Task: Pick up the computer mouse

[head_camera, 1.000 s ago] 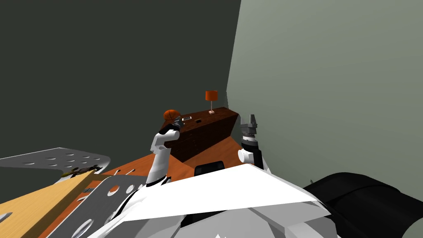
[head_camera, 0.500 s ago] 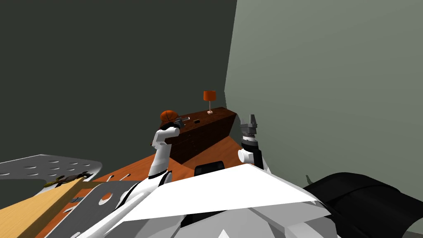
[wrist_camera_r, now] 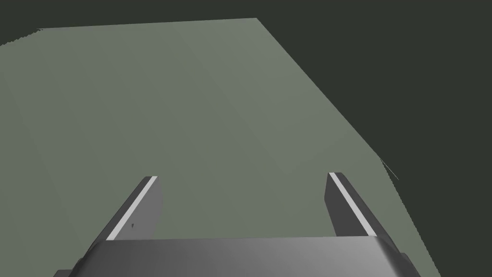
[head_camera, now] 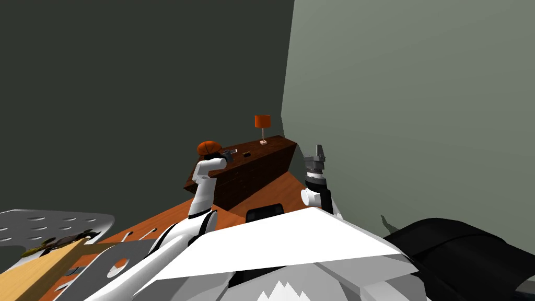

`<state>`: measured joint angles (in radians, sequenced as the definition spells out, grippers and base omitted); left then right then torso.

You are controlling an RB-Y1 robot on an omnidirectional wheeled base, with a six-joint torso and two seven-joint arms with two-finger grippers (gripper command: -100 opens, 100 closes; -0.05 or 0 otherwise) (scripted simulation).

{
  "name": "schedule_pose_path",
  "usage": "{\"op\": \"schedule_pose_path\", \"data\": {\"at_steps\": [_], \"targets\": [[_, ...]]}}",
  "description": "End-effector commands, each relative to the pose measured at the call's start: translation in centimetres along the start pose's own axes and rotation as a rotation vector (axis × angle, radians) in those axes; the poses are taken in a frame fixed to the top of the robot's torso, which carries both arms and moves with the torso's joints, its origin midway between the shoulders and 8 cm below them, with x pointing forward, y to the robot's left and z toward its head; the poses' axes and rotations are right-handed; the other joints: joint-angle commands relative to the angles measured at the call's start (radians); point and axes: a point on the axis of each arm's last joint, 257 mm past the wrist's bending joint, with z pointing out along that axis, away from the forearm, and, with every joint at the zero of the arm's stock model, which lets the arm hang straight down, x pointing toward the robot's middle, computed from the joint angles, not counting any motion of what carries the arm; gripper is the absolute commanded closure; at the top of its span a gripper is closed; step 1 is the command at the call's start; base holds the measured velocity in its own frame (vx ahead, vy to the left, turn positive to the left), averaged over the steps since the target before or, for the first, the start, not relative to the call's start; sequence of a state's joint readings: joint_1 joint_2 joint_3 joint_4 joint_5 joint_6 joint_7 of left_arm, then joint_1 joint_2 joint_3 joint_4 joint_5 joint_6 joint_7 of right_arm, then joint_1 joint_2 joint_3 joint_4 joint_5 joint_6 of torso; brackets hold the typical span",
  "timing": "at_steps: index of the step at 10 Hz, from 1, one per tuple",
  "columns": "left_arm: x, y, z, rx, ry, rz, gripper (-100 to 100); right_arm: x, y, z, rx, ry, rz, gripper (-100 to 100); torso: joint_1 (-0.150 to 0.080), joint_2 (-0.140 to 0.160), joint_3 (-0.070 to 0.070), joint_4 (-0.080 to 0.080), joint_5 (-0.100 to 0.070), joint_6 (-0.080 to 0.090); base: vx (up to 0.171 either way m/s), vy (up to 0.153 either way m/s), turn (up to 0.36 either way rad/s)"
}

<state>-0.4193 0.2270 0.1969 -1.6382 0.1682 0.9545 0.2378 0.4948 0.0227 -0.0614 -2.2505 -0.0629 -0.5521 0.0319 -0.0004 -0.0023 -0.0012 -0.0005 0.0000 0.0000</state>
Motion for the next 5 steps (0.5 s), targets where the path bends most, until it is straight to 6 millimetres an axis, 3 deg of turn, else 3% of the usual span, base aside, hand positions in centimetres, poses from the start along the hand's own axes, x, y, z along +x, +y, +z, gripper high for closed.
{"op": "schedule_pose_path", "data": {"at_steps": [1,5], "targets": [[-0.3,0.9,0.3,-0.051,-0.013,-0.010,-100,0.0,0.0,0.0,0.000,0.000,0.000,0,0.000,0.000,0.000,0.000,0.000,0.000,0.032,0.000,-0.077],[-1.6,2.0,1.1,-0.163,-0.049,-0.049,-100,0.0,0.0,0.0,0.000,0.000,0.000,0,0.000,0.000,0.000,0.000,0.000,-0.001,0.040,-0.003,-0.081]]}}
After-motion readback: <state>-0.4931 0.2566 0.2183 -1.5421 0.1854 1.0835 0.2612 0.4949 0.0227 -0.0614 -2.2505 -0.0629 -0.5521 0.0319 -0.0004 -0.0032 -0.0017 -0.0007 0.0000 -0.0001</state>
